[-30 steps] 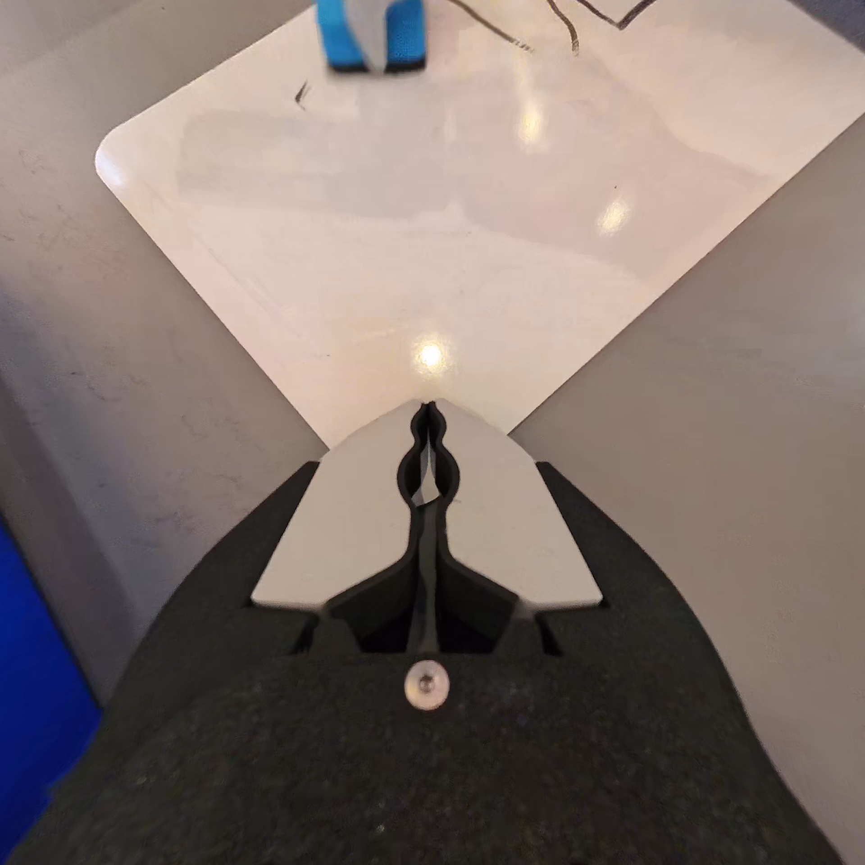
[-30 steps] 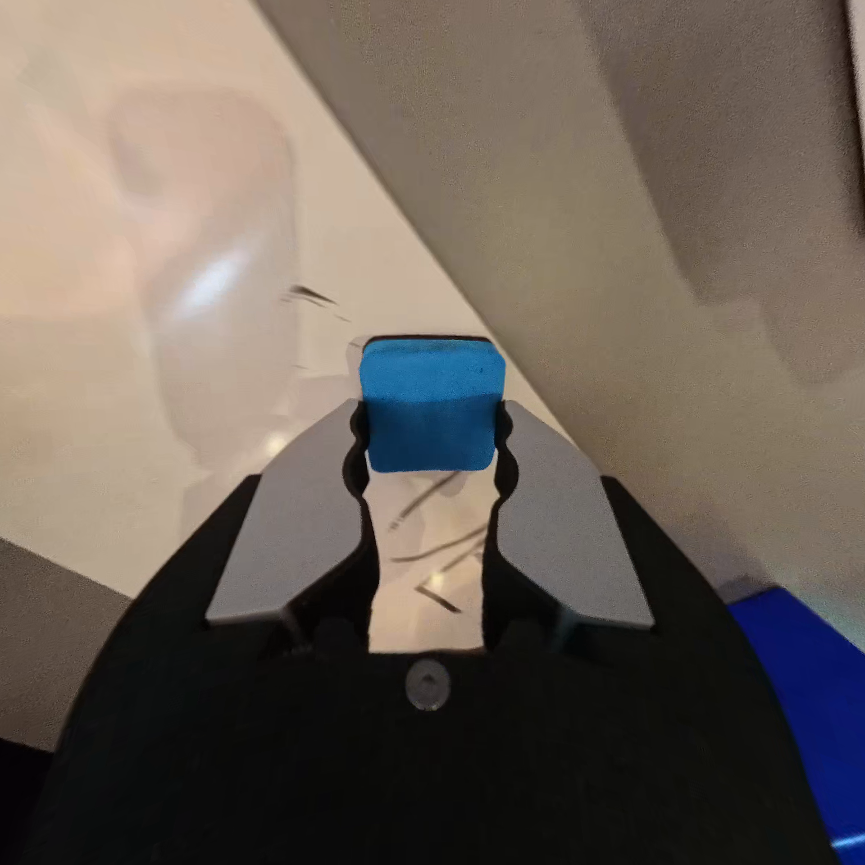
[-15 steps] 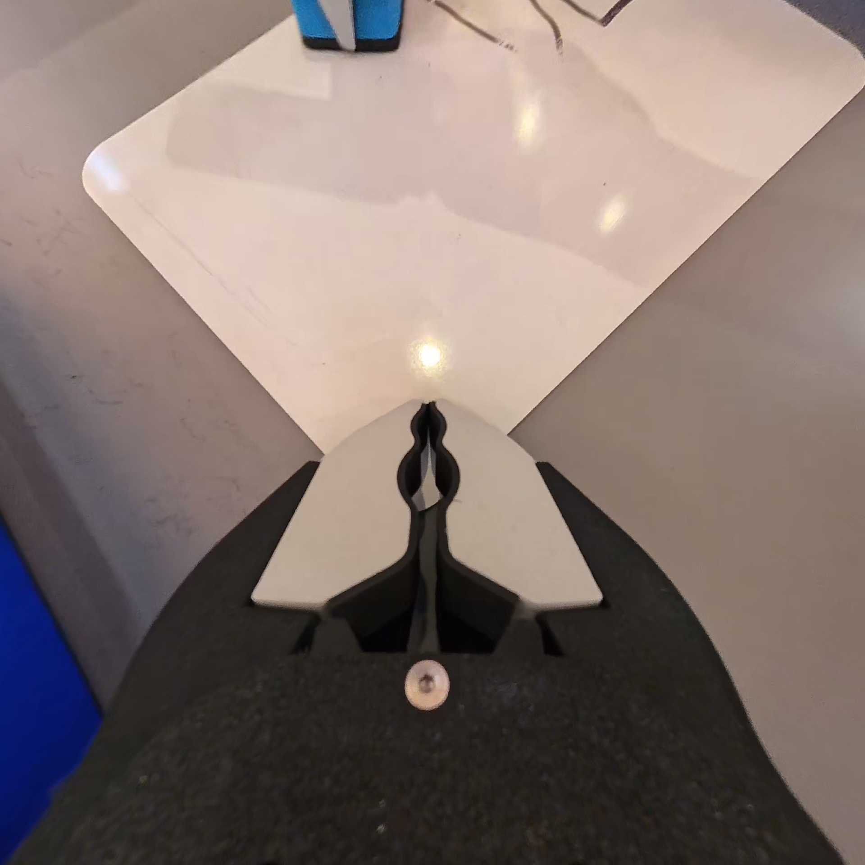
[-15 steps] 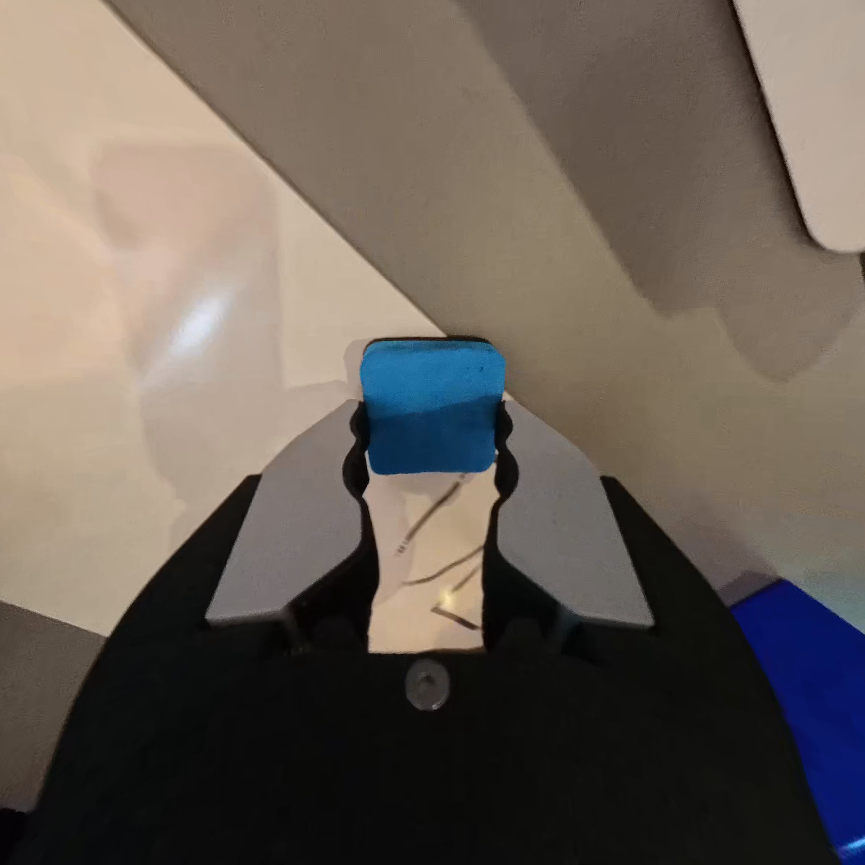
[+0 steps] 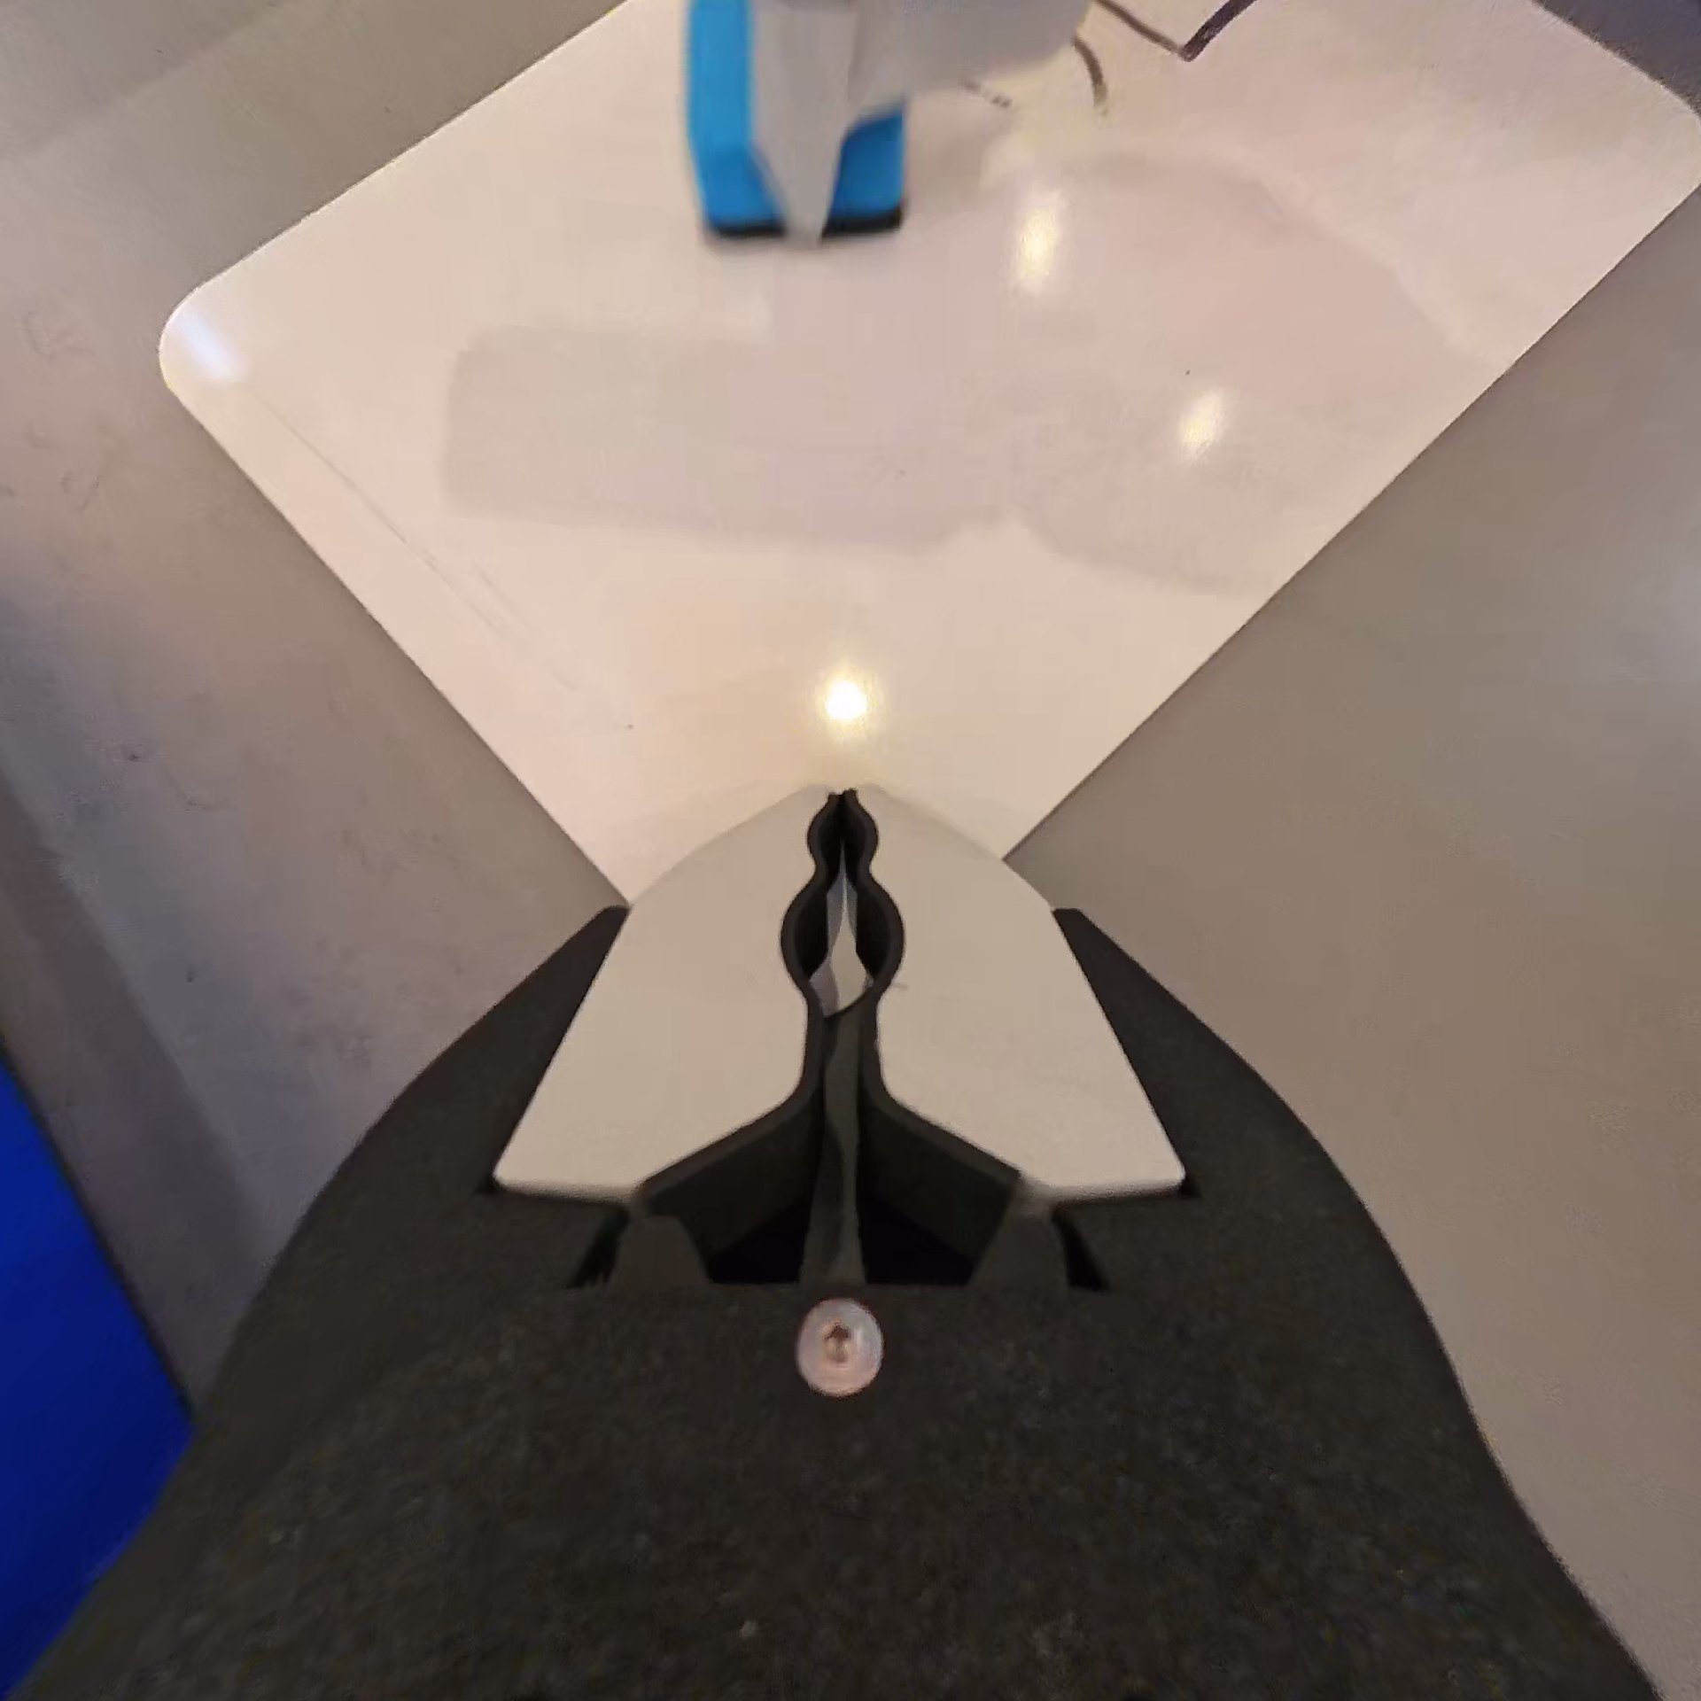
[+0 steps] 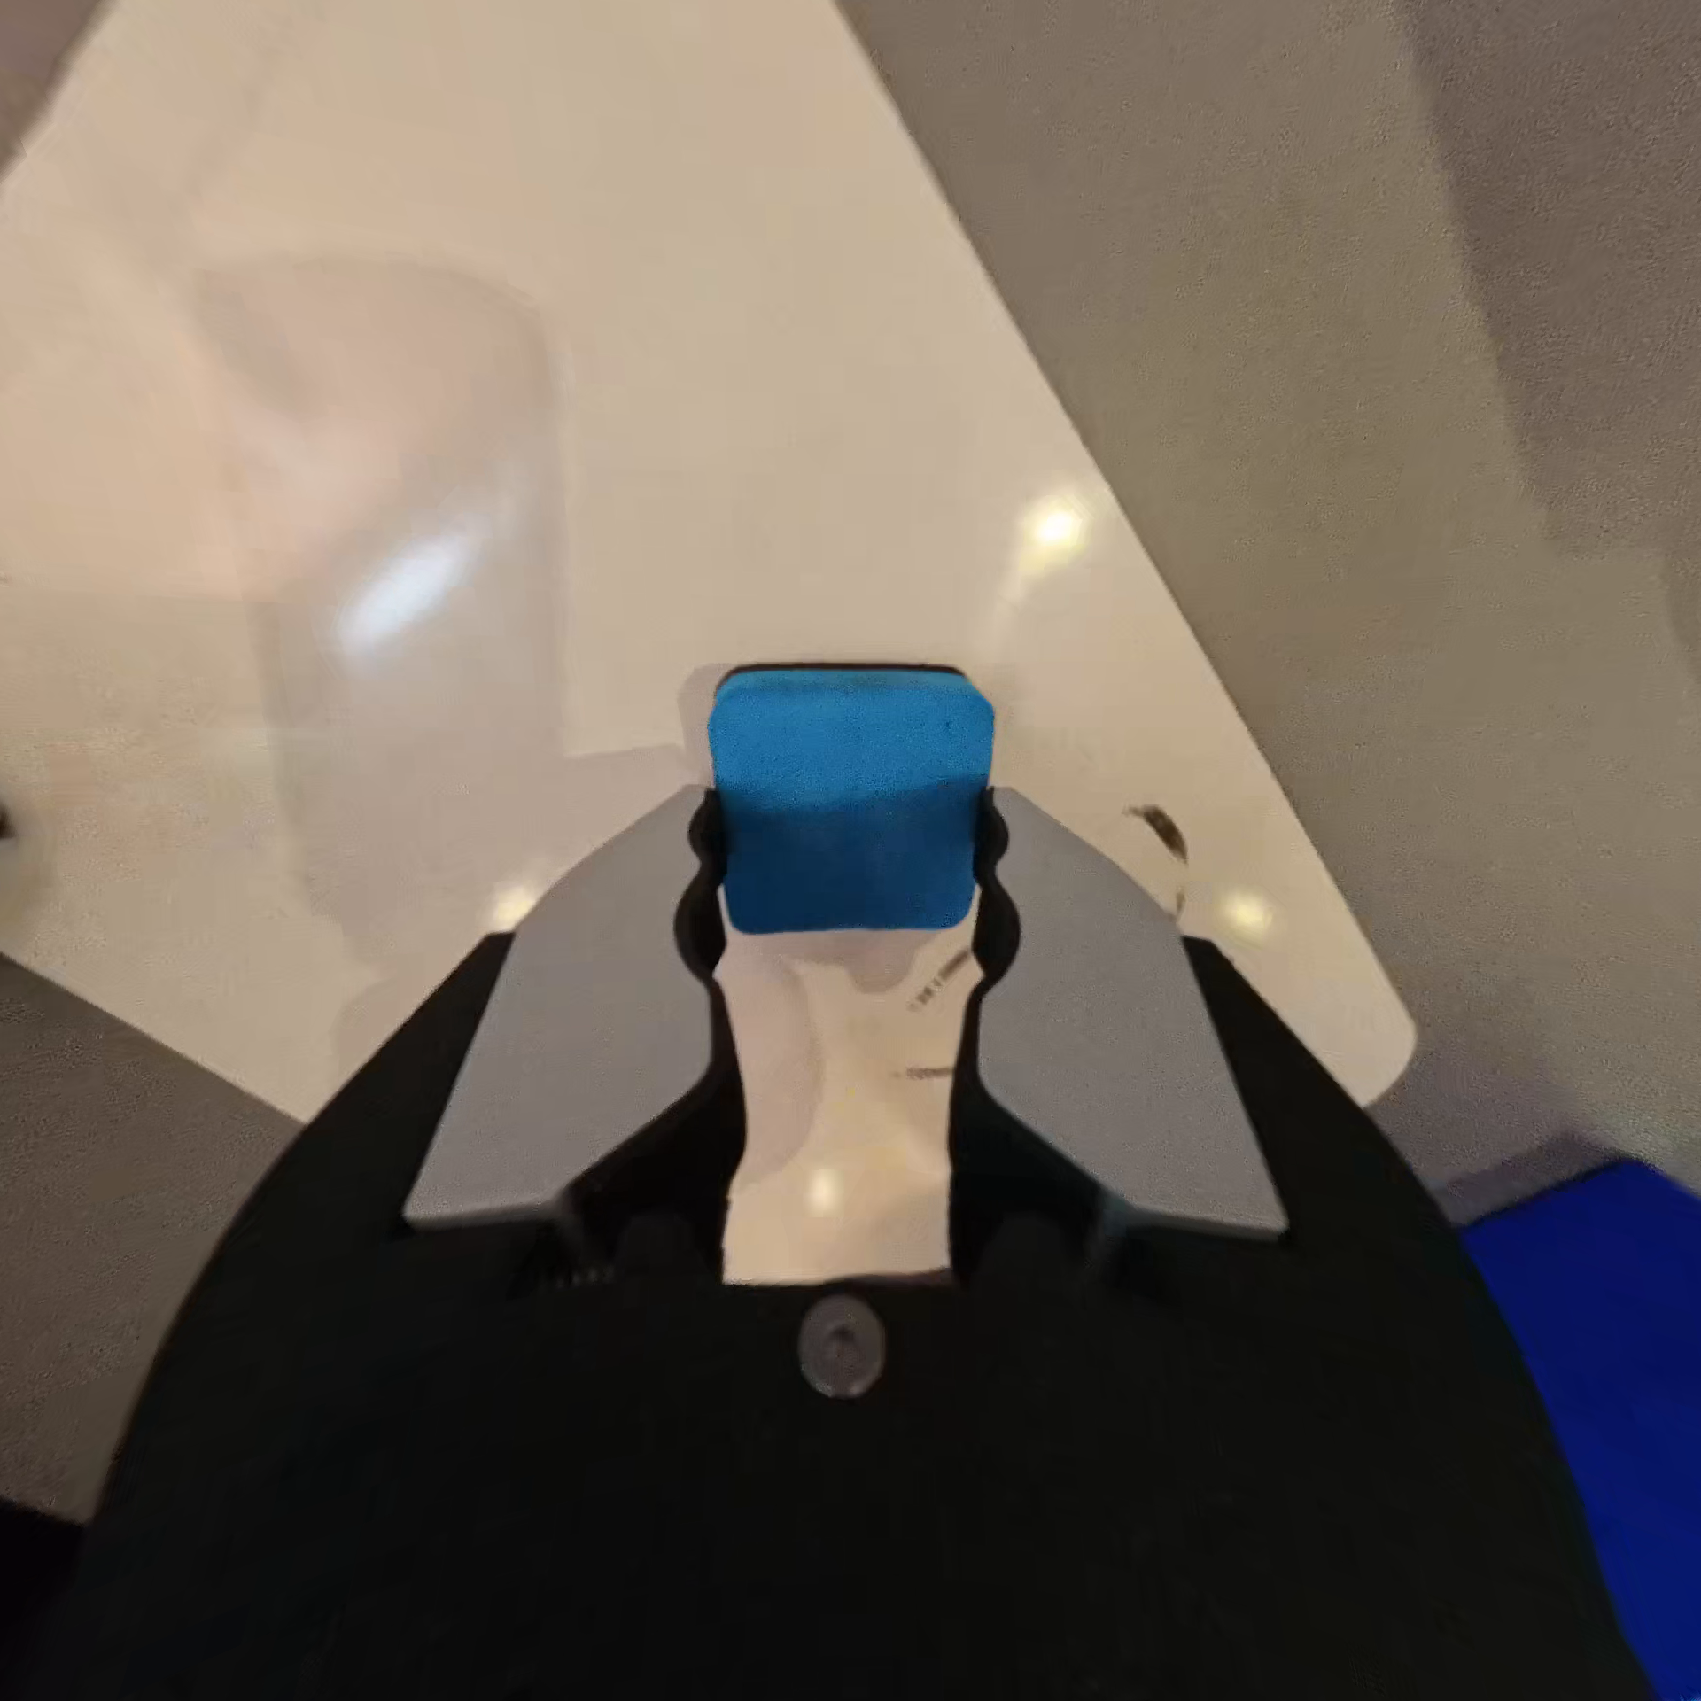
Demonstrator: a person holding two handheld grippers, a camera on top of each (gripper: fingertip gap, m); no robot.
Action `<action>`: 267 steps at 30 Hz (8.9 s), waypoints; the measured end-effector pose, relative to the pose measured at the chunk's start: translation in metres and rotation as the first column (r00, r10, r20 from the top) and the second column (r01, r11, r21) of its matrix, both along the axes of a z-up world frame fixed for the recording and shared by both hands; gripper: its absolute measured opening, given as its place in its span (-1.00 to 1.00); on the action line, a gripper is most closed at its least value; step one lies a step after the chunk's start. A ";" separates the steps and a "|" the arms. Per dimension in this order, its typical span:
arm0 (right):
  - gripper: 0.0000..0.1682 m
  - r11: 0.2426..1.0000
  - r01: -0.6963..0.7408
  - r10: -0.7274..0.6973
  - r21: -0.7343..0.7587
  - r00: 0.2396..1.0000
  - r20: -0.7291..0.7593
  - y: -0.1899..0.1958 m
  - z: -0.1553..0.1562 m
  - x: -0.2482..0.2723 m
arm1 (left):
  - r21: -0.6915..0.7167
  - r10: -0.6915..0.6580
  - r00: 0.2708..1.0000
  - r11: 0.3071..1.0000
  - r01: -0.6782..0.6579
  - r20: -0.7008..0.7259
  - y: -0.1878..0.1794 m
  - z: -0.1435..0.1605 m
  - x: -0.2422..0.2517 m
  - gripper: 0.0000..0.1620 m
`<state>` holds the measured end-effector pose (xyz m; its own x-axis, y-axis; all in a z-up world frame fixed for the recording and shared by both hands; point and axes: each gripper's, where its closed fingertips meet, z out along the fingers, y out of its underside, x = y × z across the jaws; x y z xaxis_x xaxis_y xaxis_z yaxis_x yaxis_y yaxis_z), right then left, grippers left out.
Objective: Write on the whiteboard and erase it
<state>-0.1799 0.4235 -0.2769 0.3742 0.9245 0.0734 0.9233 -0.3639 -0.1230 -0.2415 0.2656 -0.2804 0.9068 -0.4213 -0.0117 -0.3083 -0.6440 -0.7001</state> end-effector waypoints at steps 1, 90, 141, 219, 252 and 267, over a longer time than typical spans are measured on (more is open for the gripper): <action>-0.39 0.996 -0.070 0.070 0.046 0.998 0.009 -0.009 0.001 -0.016 | -0.001 -0.001 1.000 1.000 0.001 0.001 0.001 0.000 0.001 -1.00; -0.38 0.870 0.490 -0.492 0.046 0.863 0.117 0.091 0.001 0.138 | -0.015 0.012 1.000 1.000 -0.011 0.028 -0.001 0.000 -0.007 -1.00; -0.38 0.821 0.568 -0.570 -0.054 0.820 -0.049 0.071 -0.001 0.135 | -0.003 0.025 1.000 1.000 -0.024 0.008 -0.001 0.000 -0.011 -1.00; -0.37 0.986 0.116 -0.149 -0.122 0.939 -0.311 -0.047 0.038 -0.002 | -0.004 0.040 0.999 0.999 -0.040 0.031 -0.007 0.001 -0.011 -1.00; -0.29 0.897 0.268 0.066 0.352 0.705 -0.706 -0.106 0.095 0.069 | 0.071 0.168 0.961 0.980 -0.188 0.218 -0.074 0.027 -0.049 -0.73; -0.32 0.843 0.507 -0.151 0.178 0.541 -0.827 -0.145 0.048 0.191 | 0.159 0.116 0.973 0.976 -0.149 0.198 -0.070 0.039 -0.022 -0.56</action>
<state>0.0116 0.2786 -0.2292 0.7206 0.6851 -0.1062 0.2325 -0.3831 -0.8940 -0.2634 0.1959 -0.2409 0.9474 -0.3036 0.1010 -0.0821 -0.5356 -0.8405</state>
